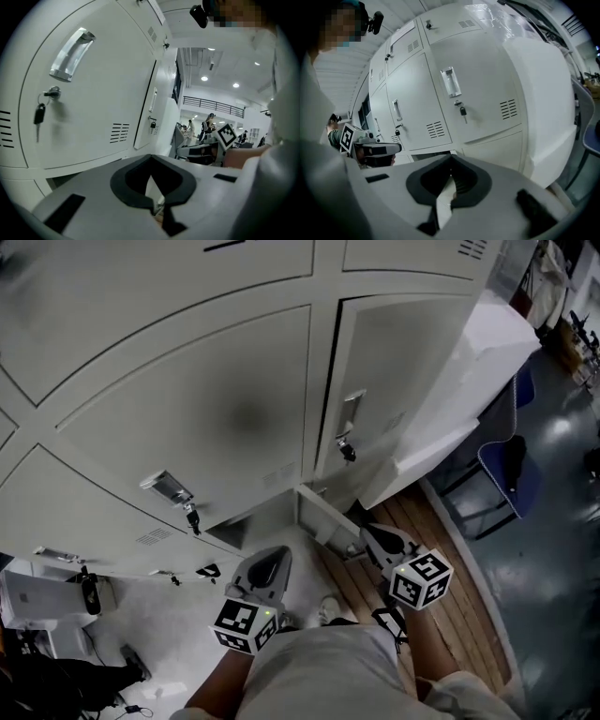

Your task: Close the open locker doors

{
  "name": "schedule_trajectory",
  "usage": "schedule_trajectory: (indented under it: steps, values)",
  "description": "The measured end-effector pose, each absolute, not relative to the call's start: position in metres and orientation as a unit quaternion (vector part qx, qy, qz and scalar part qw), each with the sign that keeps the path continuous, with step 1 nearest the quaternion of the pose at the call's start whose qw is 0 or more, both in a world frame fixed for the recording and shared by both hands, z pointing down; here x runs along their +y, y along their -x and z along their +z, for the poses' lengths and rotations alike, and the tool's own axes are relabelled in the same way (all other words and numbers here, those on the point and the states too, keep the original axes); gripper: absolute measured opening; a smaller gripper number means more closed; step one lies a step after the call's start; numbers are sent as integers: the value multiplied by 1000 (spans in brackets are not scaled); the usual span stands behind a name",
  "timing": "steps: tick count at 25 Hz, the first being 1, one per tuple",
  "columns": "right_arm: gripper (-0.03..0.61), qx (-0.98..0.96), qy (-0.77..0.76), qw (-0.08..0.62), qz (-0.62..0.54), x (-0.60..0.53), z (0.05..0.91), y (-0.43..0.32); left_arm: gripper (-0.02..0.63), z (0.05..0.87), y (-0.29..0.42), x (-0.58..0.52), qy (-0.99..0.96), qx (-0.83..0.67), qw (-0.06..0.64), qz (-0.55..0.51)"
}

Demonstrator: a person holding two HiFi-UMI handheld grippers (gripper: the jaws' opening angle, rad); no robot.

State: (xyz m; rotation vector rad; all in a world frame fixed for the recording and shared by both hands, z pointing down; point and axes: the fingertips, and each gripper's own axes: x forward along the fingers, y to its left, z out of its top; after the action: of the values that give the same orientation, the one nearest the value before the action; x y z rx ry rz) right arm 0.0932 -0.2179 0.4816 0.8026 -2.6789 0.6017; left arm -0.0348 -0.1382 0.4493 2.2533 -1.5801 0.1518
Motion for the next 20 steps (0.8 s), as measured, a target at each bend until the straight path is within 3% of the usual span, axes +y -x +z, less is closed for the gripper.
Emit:
schedule_trajectory:
  steps: [8, 20]
  values:
    - [28, -916, -295, 159, 221, -248, 509, -160, 14, 458, -2, -152, -794, -572, 196, 63]
    - [28, -924, -232, 214, 218, -246, 563, -178, 14, 478, -32, -148, -770, -595, 213, 83]
